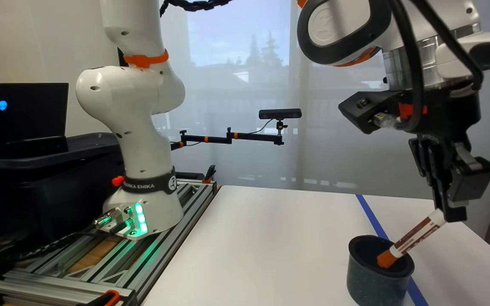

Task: Pick up the marker from the cup and put it on the table

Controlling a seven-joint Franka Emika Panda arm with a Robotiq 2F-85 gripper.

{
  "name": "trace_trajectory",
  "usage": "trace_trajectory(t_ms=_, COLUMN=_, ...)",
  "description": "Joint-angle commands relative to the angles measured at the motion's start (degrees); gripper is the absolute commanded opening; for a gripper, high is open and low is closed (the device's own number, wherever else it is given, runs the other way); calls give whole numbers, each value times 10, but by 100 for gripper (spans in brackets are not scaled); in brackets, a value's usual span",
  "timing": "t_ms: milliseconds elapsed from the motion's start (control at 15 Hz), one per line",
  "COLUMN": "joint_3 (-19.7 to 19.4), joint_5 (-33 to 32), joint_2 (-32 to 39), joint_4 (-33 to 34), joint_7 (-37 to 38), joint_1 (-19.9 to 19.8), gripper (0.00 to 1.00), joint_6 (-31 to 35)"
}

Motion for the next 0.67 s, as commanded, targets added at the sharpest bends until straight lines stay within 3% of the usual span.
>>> trace_trajectory(t_ms=0, joint_3=-17, joint_5=22, joint_2=4, joint_4=-14, joint_7=-9, joint_1=-7, gripper=5, joint_6=-20)
trace_trajectory(t_ms=600, joint_3=-14, joint_5=78, joint_2=97, joint_4=3, joint_7=-49, joint_1=-51, gripper=5, joint_6=-34)
